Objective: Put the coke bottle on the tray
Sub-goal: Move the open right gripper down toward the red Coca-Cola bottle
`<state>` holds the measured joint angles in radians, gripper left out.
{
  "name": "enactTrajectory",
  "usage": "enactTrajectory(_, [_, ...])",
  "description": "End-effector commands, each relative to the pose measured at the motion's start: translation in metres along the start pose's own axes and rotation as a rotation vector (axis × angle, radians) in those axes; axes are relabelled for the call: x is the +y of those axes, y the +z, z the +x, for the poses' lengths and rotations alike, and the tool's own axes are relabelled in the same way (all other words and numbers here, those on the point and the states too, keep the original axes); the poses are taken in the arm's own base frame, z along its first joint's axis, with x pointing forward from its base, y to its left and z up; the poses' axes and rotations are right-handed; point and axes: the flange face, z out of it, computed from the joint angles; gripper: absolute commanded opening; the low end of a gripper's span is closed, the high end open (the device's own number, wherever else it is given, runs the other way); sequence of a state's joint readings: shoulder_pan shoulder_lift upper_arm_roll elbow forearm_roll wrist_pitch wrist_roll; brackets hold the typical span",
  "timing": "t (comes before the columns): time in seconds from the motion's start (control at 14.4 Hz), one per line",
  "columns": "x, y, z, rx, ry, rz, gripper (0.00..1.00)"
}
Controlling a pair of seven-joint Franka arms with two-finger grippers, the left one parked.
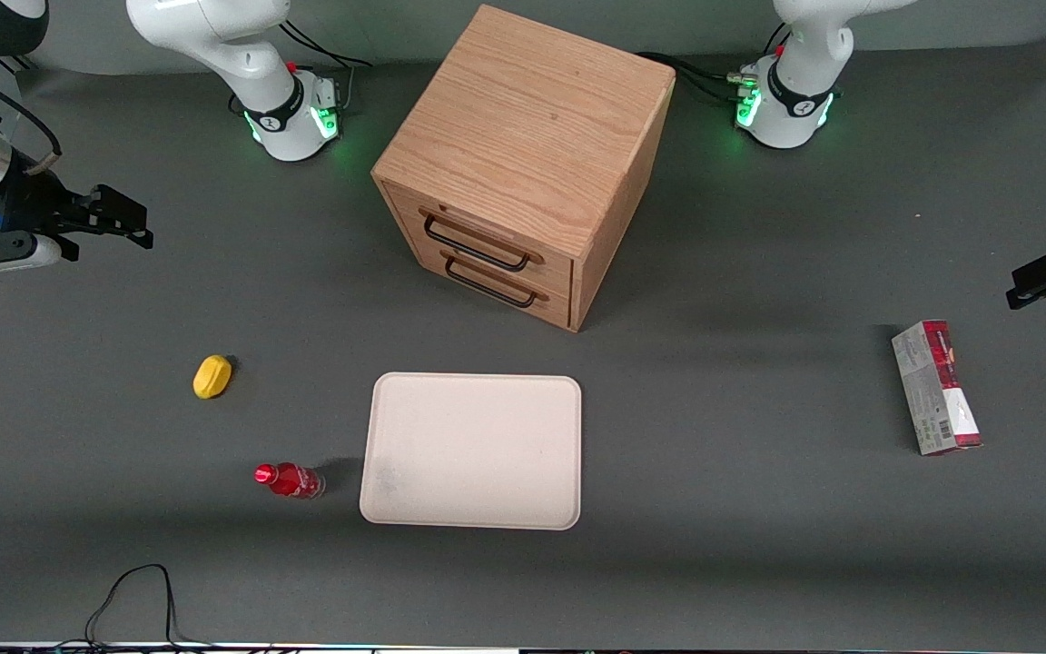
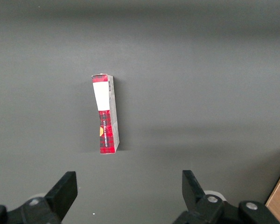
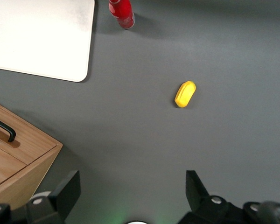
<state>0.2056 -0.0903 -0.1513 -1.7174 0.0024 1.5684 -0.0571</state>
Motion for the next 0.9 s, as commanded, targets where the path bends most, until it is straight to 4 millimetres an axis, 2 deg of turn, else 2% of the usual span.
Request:
enactTrajectory(0.0, [0.003,-0.005,0.000,-0.027,-0.003,-0.005,1.00])
enactTrajectory(0.42, [-0.001,-0.011,0.004,-0.018,-0.009,-0.008,1.00])
enactTrajectory(0.62, [-0.015,-0.016,0.041,-0.017,-0.024,-0.016,1.00])
enactTrajectory(0.76, [-0.034,-0.019,0.077,-0.037,-0.019,-0.009,1.00])
enactTrajectory(0.83, [-0.042,-0.008,0.098,-0.067,-0.005,0.000,1.00])
